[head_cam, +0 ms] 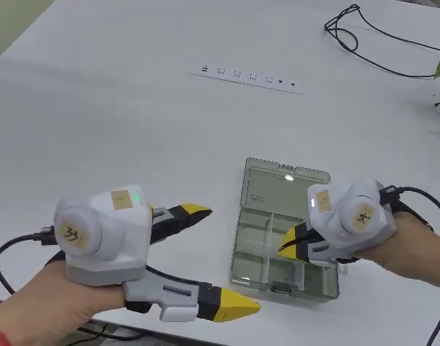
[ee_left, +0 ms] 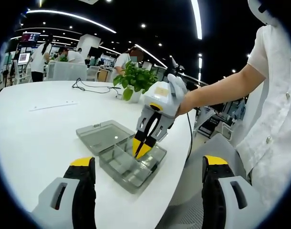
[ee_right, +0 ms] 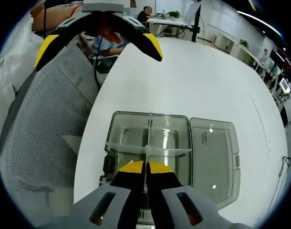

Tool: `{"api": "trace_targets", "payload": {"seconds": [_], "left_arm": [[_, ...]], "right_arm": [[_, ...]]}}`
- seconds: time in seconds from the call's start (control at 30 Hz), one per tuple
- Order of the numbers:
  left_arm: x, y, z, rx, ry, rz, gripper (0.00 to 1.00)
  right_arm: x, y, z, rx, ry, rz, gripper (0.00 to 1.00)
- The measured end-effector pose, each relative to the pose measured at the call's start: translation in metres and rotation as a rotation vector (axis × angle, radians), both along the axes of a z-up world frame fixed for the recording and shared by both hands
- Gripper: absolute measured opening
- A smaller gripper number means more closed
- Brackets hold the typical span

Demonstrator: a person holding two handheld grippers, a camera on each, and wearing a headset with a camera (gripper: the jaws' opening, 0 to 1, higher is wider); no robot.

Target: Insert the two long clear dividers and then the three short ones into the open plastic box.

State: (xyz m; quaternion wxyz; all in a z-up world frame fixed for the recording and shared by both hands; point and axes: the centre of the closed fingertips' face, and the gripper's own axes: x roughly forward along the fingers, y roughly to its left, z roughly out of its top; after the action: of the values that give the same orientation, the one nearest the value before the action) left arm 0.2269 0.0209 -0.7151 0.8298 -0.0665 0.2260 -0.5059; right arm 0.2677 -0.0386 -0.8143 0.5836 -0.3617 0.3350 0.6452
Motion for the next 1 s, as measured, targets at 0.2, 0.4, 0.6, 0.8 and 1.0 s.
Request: {"api": "trace_targets", "payload": {"seconds": [0.2,0.4,0.6,0.8,1.0], "left_arm": [[-0.001,0.000,-0.001,0.005,0.001,-0.005,0.95],[-0.003,0.001,0.000,0.010,0.000,-0.003,0.95],[-0.005,0.002,0.002,0.012,-0.005,-0.003,0.95],[-0.008,0.002,0.003,0.014,-0.007,-0.004,0.95],[-0.010,0.002,0.005,0.015,-0.011,-0.006,0.95]], "right_arm": [[0.000,-0.002,-0.001,-0.006,0.000,-0.022,0.03],[-0.001,-0.003,0.005,0.015,0.008,-0.054,0.09],[0.003,-0.005,0.021,0.085,0.026,-0.128,0.14],[0.008,-0.012,0.041,0.165,0.040,-0.210,0.20],[0.012,-0.026,0.059,0.224,0.054,-0.280,0.26]]}}
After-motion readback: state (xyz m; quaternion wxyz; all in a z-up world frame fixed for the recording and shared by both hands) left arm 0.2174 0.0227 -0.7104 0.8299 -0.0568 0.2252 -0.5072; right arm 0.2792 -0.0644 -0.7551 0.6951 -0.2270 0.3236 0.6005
